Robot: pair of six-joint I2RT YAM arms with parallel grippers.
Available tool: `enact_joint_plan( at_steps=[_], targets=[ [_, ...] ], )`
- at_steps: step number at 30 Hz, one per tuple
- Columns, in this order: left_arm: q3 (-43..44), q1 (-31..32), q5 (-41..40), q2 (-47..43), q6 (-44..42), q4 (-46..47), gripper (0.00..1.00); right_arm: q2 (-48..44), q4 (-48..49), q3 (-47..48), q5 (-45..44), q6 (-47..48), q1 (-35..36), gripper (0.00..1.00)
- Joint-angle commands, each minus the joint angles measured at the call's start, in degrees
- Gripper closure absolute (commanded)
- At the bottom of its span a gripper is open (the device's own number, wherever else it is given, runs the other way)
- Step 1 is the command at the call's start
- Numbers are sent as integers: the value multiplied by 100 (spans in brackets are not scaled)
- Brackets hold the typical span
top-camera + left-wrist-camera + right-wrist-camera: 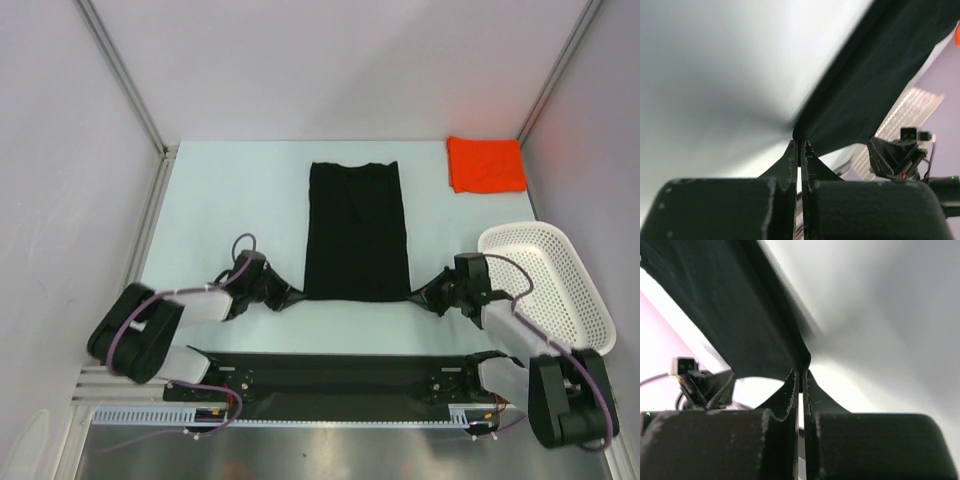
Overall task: Fold and stack the t-shirts
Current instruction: Fold the tshirt
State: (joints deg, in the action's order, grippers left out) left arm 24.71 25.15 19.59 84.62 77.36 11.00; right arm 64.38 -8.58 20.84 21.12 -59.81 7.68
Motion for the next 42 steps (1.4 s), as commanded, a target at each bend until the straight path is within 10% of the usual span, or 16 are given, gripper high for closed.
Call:
enact_joint_plan(
  at_steps=[1, 11, 20, 27, 42],
  targets=[
    [-720, 341, -377, -928, 252, -107, 100, -949, -1013, -290, -196, 269, 260, 100],
    [-1671, 1097, -1062, -4100, 718, -1994, 100, -4369, -3823, -608, -503, -110, 813, 100],
    [-1400, 1256, -1247, -5395, 641, -3051, 100, -4830, -4399, -107, -478, -13, 1042, 100],
    [1242, 1230, -2144, -4025, -880, -3790, 100, -2495, -3204, 1579, -662, 750, 1025, 100],
    [4707, -668, -545, 536, -2427, -2718, 100, 2962, -2042, 5401, 427, 1929, -30, 100]
  ],
)
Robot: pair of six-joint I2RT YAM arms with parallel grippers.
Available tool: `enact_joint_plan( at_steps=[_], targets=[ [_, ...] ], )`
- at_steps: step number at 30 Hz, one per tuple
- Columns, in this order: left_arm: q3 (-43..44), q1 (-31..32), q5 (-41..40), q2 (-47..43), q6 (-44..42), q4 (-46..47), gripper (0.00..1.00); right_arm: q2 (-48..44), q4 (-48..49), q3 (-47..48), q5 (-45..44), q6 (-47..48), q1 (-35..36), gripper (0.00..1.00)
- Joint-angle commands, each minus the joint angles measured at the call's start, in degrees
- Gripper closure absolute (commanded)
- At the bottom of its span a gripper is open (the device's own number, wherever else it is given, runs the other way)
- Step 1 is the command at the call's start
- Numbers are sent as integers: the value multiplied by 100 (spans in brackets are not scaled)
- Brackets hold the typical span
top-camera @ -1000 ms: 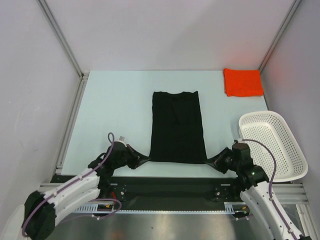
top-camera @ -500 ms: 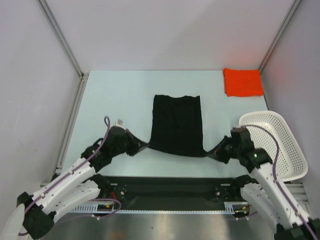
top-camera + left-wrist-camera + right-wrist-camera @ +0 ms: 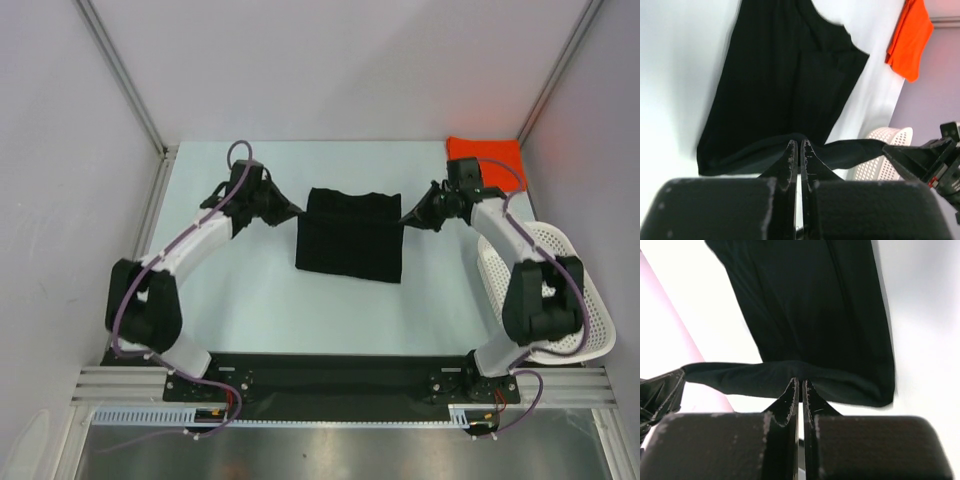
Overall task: Fold and stack the t-shirts
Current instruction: Fold the tshirt
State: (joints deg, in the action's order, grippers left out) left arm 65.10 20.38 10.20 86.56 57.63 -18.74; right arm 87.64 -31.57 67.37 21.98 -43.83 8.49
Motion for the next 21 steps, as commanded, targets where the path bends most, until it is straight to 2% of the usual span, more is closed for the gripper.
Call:
enact_joint_plan(
  at_steps=[1, 11, 21],
  targets=[
    [792, -236, 465, 674, -463, 353, 99, 815, 248, 890, 438, 340, -215, 100],
    [2857, -535, 1125, 2802, -437, 318, 100, 2837, 90, 2884, 949, 455, -515, 100],
    [3764, -641, 1327, 3779, -182, 327, 100, 3971, -68, 4054, 1230, 437, -700, 100]
  ],
)
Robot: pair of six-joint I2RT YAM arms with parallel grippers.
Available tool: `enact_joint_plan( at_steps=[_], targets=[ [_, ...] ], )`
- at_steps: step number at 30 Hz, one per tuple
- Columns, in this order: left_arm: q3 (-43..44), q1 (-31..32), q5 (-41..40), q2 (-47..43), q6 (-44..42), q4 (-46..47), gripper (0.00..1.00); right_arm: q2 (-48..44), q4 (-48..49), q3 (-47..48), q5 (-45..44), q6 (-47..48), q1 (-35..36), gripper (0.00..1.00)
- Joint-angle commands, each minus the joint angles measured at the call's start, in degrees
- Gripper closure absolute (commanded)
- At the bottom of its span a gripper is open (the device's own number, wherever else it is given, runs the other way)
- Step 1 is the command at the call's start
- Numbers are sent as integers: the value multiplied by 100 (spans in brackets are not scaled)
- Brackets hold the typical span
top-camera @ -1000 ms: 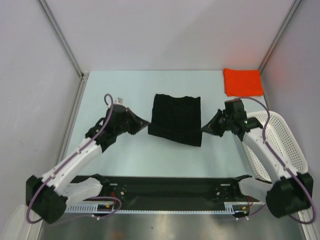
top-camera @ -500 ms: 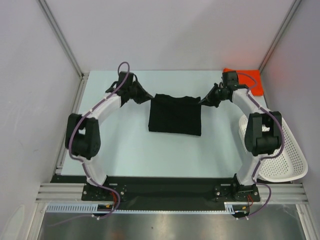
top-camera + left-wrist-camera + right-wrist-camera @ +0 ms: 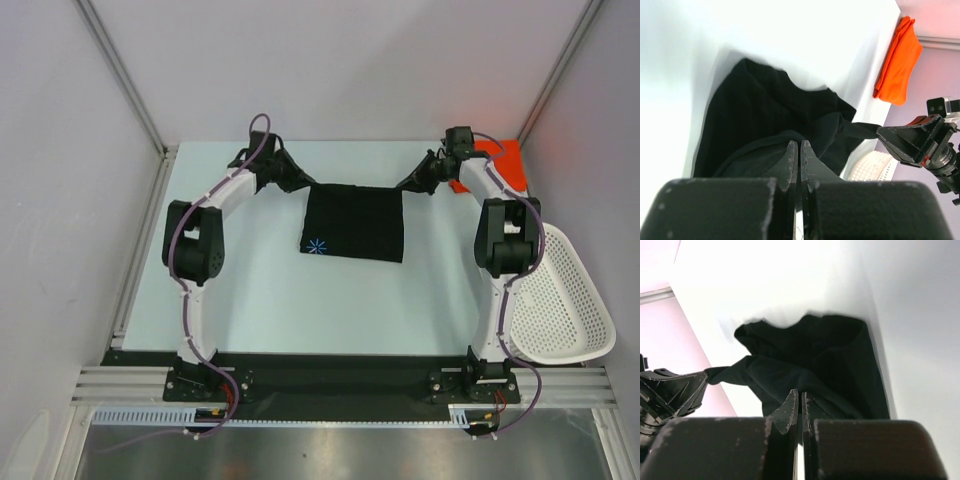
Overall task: Fold and stack the t-shirts
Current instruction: Fold the tshirt
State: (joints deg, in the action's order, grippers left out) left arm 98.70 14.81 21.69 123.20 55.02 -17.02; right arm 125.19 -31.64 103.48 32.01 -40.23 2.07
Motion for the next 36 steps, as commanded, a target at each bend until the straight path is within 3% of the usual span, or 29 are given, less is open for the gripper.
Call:
enact_joint_plan(
  at_steps=[1, 19, 25, 29, 32, 36],
  targets=[
    [448, -101, 195, 213, 87, 146, 100, 278, -62, 514, 262, 68, -83, 100],
    [1363, -329, 160, 1197, 245, -100, 99, 1210, -229, 1367, 464, -3, -163, 98],
    [1758, -347, 151, 1522, 210, -276, 92, 1587, -352, 1894, 499, -11, -373, 95],
    [2397, -391, 2, 1725, -157, -723, 67, 1798, -518, 2386, 508, 24, -452, 73],
    [2916, -409, -279, 1708, -675, -1285, 60, 1983, -939, 3079, 412, 287, -549, 57],
    [2770, -409, -596, 1208, -1248, -1568, 55, 1922, -1546, 3521, 52, 840, -620, 42]
  ],
)
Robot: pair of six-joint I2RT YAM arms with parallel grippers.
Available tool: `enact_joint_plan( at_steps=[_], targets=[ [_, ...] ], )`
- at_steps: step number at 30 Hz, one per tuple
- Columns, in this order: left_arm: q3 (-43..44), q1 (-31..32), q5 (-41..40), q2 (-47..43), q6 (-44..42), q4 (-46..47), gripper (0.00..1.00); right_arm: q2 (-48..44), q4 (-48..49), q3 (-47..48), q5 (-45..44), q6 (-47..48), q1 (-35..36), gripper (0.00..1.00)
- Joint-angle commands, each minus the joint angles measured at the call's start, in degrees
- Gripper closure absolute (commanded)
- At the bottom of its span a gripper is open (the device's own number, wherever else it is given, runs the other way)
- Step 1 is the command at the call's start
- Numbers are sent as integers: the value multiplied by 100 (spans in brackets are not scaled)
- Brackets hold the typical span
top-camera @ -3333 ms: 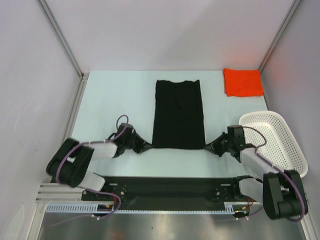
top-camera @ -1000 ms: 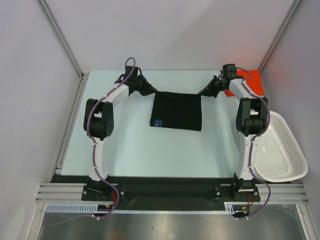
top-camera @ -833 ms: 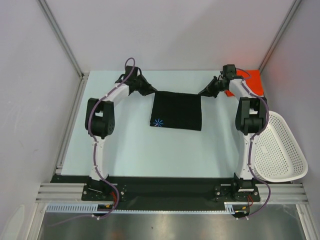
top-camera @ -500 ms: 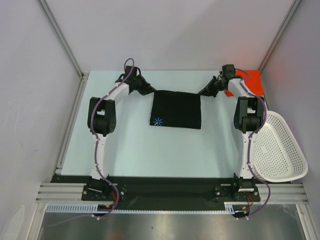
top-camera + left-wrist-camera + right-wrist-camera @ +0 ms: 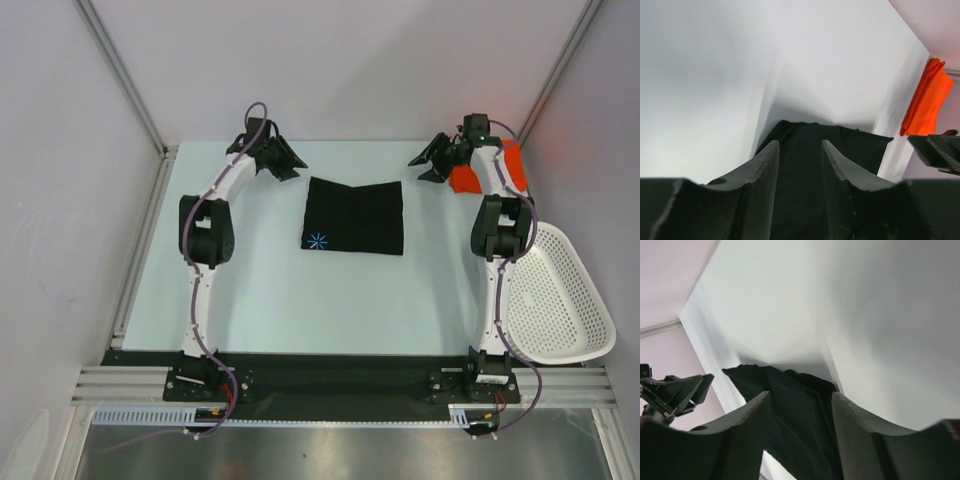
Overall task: Fold and stack the t-shirts
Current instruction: Fold the tshirt
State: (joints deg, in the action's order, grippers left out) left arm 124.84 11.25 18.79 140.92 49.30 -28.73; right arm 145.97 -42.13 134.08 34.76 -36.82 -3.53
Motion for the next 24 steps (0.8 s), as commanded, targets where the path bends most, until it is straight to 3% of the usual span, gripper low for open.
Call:
enact_joint_plan(
  at_steps=[1, 5, 9, 14, 15, 18, 24],
  targets=[
    [59, -44, -349, -696, -754, -405, 55, -357, -507, 400, -259, 552, -60, 40],
    [-749, 35, -262, -1451, -1010, -47, 56, -981, -131, -589, -199, 641, 97, 39],
    [-1365, 211, 537, -1638, -747, 824, 60, -1475, 555, -1454, -23, 448, 335, 42],
    [-1558, 431, 1327, -1279, -80, 2042, 64, -1388, 1652, -1815, 320, -200, 739, 60],
    [-1602, 457, 1399, -1104, 61, 2256, 66, -1335, 1829, -1894, 381, -351, 801, 70],
    [-1647, 475, 1532, -804, 483, 2846, 67, -1045, 2401, -1956, 496, -800, 862, 82],
    [-1682, 308, 1488, 4, 1187, 3690, 68, -483, 2938, -2061, 479, -1108, 784, 86]
  ],
)
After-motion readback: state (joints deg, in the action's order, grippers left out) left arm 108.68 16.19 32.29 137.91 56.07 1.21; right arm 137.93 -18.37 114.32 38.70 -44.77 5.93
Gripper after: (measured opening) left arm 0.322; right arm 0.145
